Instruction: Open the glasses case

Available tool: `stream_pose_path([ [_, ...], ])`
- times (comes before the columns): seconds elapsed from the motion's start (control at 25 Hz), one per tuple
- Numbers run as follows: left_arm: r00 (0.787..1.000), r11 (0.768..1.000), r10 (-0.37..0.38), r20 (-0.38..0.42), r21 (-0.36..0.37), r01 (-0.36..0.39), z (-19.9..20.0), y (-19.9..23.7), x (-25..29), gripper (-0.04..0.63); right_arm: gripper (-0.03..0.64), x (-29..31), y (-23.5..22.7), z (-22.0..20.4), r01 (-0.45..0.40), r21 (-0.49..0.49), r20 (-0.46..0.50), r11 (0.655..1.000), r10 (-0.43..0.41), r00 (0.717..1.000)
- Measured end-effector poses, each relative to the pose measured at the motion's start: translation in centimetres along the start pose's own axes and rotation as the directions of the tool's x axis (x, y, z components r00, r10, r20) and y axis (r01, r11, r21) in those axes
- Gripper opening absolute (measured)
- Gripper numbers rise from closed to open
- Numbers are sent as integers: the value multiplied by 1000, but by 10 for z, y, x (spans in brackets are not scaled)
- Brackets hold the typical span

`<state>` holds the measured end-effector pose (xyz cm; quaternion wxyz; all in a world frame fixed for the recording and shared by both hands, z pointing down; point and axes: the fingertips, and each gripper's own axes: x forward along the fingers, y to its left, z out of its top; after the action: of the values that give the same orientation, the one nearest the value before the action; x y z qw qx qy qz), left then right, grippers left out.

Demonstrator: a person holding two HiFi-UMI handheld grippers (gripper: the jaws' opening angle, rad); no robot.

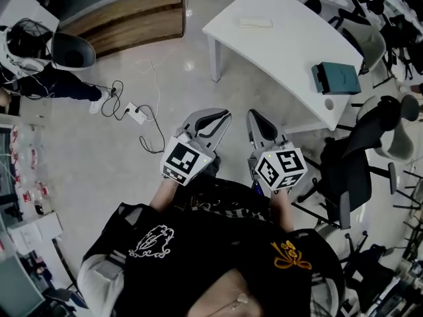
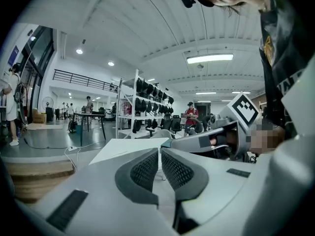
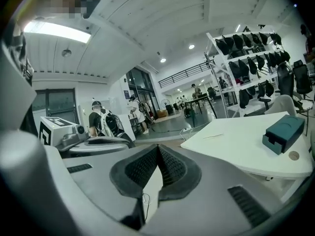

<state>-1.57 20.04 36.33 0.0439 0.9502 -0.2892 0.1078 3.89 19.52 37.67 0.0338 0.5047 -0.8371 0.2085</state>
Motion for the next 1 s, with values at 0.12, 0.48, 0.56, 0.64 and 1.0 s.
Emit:
stream_pose_path([
  [0.12,1000,1000,-20,-11,6,20,-3,34,7,34,14,36,-3,8,18,13,-2,1000,-18,1000],
  [0.48,998,998,-67,12,17,67,3,113,18,34,14,102,0,30,67,11,-4,998,-67,998],
  [0.56,997,997,-78,22,10,77,4,119,23,34,14,105,-3,30,85,10,-10,996,-85,996],
  [0.64,996,996,-90,27,-3,90,5,123,28,34,14,108,-9,31,102,14,-14,995,-102,995],
  [1.0,994,993,-109,30,-37,110,0,140,64,34,14,127,-46,34,133,47,-33,990,-131,991],
])
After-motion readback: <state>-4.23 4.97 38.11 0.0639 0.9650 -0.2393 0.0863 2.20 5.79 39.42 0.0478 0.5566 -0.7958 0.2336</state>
